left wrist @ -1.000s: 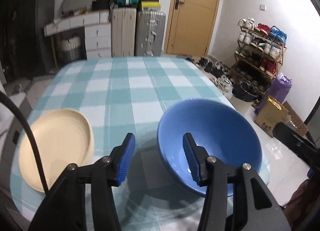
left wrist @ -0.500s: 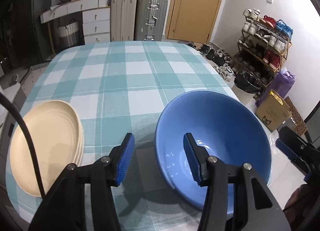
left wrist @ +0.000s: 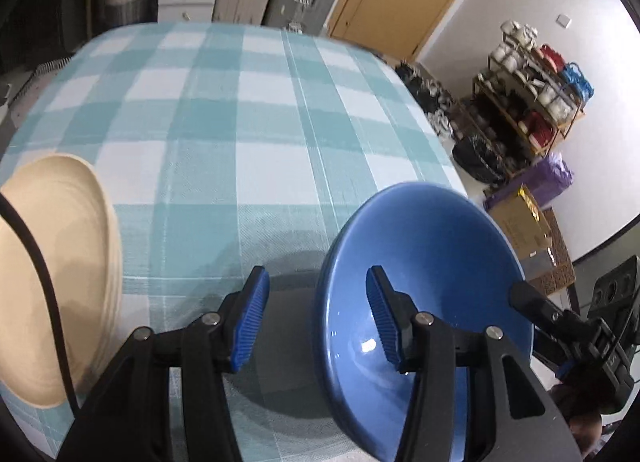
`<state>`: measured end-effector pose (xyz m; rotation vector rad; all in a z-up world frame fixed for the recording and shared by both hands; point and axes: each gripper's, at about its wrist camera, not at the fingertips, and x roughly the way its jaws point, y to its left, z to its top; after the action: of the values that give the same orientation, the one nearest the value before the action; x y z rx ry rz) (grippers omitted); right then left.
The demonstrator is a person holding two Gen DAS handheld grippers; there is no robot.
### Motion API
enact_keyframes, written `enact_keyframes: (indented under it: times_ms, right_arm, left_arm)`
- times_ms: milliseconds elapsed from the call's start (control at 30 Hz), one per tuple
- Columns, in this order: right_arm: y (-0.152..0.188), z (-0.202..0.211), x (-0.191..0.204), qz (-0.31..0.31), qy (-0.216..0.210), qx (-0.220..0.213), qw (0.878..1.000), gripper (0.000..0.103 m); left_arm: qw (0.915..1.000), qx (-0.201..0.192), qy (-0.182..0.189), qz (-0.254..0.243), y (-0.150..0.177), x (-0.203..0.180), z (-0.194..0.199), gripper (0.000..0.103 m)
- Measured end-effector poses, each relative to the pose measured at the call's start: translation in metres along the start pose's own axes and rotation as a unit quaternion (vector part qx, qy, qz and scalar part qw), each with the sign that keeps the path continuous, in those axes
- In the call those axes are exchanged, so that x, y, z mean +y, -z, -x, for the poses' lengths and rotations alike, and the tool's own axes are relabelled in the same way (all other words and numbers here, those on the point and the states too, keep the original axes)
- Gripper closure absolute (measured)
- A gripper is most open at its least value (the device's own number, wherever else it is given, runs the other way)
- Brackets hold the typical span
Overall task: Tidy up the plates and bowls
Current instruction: 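Close both grippers on the rim of the three-bowl stack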
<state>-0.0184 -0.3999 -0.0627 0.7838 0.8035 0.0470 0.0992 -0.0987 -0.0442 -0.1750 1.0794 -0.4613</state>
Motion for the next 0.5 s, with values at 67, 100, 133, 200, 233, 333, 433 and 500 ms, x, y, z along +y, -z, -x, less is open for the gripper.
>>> enact_keyframes:
  times_ms: [67,100,133,200,233,333,433,500]
  right_arm:
    - [-0.003,-0.003,-0.001,-0.005,0.008,0.001,1.0,0.029]
    - [-0.004,-0.005,0.0,-0.004,0.009,0.002,1.0,0.03]
    - [-0.003,-0.006,0.002,0.0,0.009,0.001,1.0,0.032]
    - [-0.002,-0.007,0.004,0.007,0.011,-0.002,1.0,0.036]
    - [-0.001,-0.01,0.007,0.015,0.013,-0.001,1.0,0.04]
    - [0.002,-0.014,0.01,0.024,0.018,0.008,1.0,0.048]
    - [0.004,-0.013,0.012,0.027,0.023,0.002,0.999,0.052]
    - [0.006,-0.016,0.015,0.036,0.029,0.008,0.999,0.057]
  left_arm:
    - [0.9999,0.002,-0.009,-0.007,-0.002,-0.003,-0.002,0.054]
    - [0.9998,0.0,-0.013,-0.015,-0.002,-0.006,-0.002,0.054]
    - [0.9997,0.0,-0.015,-0.021,-0.001,-0.009,-0.003,0.054]
    - [0.9995,0.003,-0.019,-0.023,0.0,-0.01,-0.004,0.054]
    - [0.9995,0.006,-0.02,-0.023,0.0,-0.009,-0.005,0.054]
    - [0.9996,0.015,-0.016,-0.015,0.0,-0.007,-0.008,0.054]
    - [0.9997,0.018,-0.012,-0.01,0.0,-0.006,-0.011,0.067]
    - [0.9994,0.03,-0.015,-0.003,0.0,-0.005,-0.016,0.077]
